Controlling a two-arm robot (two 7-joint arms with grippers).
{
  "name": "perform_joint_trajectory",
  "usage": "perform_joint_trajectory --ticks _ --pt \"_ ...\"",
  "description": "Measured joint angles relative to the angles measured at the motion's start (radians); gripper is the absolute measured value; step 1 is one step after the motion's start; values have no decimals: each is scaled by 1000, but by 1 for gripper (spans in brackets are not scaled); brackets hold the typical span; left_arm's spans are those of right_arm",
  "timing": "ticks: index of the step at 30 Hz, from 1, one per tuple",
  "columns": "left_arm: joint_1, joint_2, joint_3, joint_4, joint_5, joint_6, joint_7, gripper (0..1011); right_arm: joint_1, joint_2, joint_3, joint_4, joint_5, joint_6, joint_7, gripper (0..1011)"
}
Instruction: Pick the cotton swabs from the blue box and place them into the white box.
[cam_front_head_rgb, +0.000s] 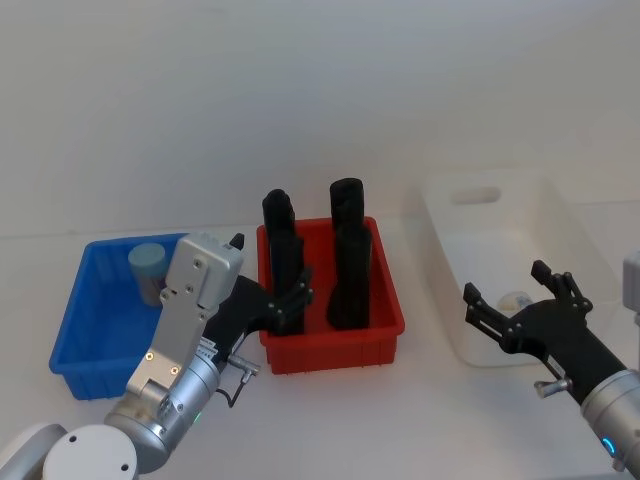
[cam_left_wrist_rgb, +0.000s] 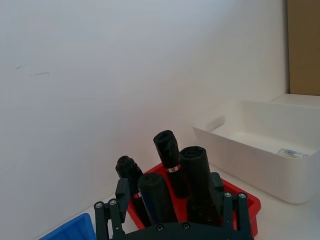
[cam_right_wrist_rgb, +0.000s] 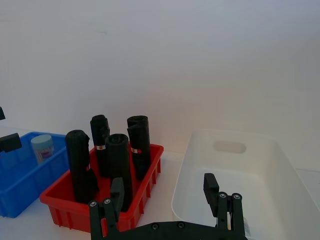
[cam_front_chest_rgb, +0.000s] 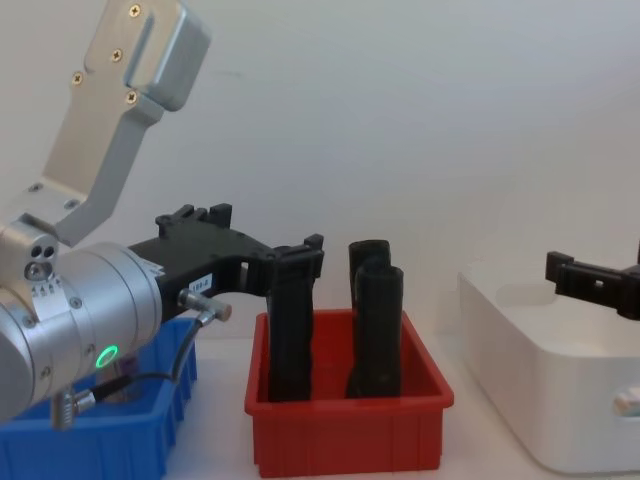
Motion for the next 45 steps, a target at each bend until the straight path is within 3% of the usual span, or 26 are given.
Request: perform_joint_trajectory --ticks 45 --pt "0 0 0 0 0 0 0 1004 0 0 0 0 0 0 0 1001"
